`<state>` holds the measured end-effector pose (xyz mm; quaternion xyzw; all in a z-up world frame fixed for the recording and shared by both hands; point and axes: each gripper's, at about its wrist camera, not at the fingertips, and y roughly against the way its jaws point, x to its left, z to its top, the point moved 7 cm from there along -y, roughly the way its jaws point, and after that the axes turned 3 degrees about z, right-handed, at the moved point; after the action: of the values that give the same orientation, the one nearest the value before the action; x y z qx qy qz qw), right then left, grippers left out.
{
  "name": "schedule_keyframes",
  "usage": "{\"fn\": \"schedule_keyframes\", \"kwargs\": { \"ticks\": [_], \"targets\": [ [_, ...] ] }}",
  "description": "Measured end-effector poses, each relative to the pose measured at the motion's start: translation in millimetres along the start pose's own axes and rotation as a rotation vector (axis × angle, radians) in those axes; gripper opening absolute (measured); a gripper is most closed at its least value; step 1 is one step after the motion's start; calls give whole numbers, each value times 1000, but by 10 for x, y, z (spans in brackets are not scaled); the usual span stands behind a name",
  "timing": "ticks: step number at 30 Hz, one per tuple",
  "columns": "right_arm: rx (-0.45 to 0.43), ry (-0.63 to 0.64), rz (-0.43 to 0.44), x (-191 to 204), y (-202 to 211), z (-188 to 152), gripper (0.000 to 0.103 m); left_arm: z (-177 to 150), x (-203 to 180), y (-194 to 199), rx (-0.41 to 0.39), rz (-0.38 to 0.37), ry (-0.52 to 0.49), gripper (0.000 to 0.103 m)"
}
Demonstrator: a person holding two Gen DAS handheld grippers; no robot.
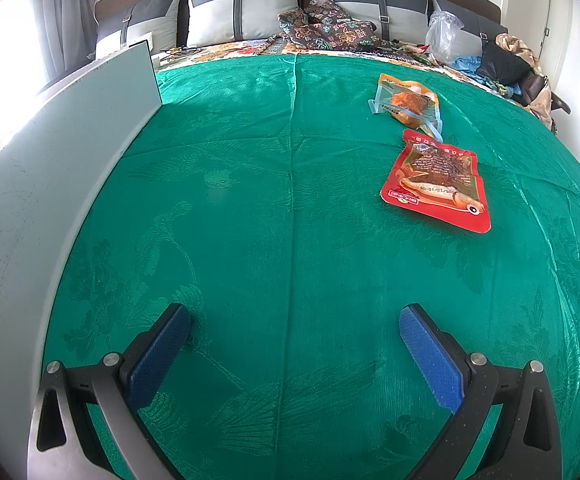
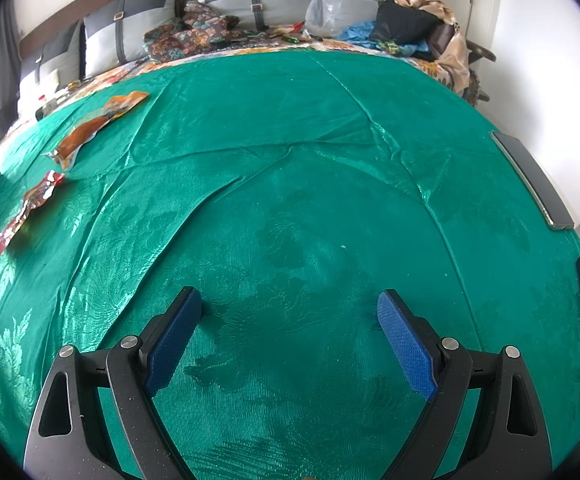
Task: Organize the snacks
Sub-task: 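Return both open tools to the table above the remaining packs, then grasp the red fish-print pack with the left tool and lift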
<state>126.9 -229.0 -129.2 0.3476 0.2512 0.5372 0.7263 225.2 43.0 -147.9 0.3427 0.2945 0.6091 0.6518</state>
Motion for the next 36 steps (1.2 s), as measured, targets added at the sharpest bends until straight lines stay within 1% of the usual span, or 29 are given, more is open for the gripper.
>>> {"fn": "schedule_keyframes", "kwargs": {
  "ticks": [18,21,24,26,28,30,32,34,36],
  "targets": [
    [0,1,2,-4,8,2,92,-9,3,1,-1,1,0,103],
    [0,1,2,-5,9,3,92,1,1,-10,22,-14,-19,103],
    [0,1,2,-9,10,1,92,72,-24,-47,117,-66,-72,102],
    [0,1,2,-7,11,2,92,188,-73,7,121,-134,-79,102],
    [-1,1,2,-11,11,1,92,390,-190,82,105,-199,-103,102],
    [-1,1,2,-6,11,3,92,637,-441,132,108,-279,-167,102],
    [-1,1,3,-7,12,3,92,814,-715,114,141,-347,-239,102],
    [0,1,3,-12,13,1,92,960,-973,17,185,-379,-307,102],
    [-1,1,3,-7,13,4,92,1068,-1194,-121,219,-388,-363,102]
  ]
}}
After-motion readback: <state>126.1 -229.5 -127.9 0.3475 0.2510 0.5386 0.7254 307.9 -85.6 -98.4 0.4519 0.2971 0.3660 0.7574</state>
